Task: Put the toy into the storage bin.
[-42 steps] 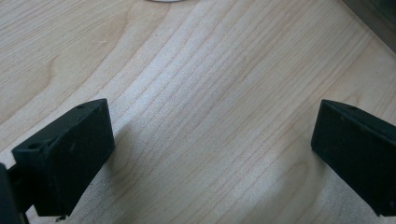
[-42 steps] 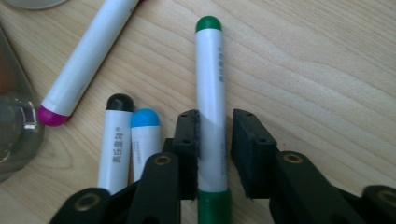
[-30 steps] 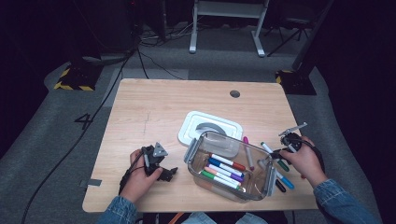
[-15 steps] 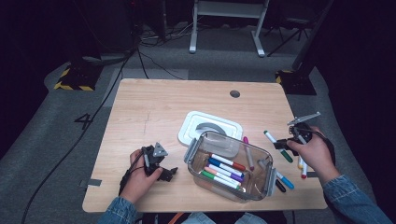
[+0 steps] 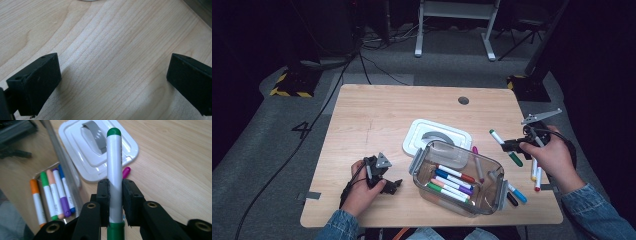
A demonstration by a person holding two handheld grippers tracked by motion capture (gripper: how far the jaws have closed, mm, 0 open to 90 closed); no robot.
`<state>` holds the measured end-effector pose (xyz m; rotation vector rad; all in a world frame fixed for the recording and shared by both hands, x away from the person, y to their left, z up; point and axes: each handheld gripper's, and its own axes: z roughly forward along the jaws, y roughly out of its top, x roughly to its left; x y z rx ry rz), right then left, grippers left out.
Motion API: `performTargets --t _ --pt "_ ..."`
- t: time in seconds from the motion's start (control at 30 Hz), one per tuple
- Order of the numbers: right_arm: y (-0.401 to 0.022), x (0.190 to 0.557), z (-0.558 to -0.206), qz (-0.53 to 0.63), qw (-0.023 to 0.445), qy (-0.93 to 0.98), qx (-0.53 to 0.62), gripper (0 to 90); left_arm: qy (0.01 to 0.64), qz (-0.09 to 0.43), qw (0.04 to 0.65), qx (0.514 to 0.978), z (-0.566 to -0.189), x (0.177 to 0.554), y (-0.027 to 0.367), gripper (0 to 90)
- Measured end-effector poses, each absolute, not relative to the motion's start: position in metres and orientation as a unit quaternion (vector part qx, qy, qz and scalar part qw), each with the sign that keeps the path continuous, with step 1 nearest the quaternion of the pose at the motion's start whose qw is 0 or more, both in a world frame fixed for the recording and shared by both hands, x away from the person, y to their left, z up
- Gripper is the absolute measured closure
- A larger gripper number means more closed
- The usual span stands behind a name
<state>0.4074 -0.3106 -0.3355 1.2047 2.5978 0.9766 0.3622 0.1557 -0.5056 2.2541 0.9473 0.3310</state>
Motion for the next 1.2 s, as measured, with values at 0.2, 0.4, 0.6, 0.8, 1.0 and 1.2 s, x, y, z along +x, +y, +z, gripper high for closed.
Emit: performTargets --t 0.2,0.4,0.6,0.8,1.0,1.2 --pt "-0.291 0.395 -0.323 0.335 0.048 0.866 0.369 76.9 0.362 0.127 0.331 0.862 -0.506 0.362 0.156 0.0" --pt "-0.274 0.386 -0.316 0.343 0.032 0.873 0.345 76.9 0.362 0.127 0.331 0.862 -0.506 0.362 0.156 0.0" --pt "-0.250 0.376 -0.314 0.349 0.012 0.883 0.313 76.9 0.362 0.127 0.331 0.862 -0.506 0.362 0.156 0.0" --pt "-0.235 0.372 -0.315 0.350 -0.004 0.890 0.293 76.9 0.362 0.126 0.331 0.862 -0.506 0.362 0.156 0.0" --pt "-0.212 0.367 -0.321 0.346 -0.031 0.899 0.267 76.9 0.362 0.127 0.331 0.862 -0.506 0.362 0.156 0.0" --pt "-0.190 0.362 -0.332 0.332 -0.054 0.909 0.245 76.9 0.362 0.127 0.331 0.862 -0.506 0.362 0.156 0.0"
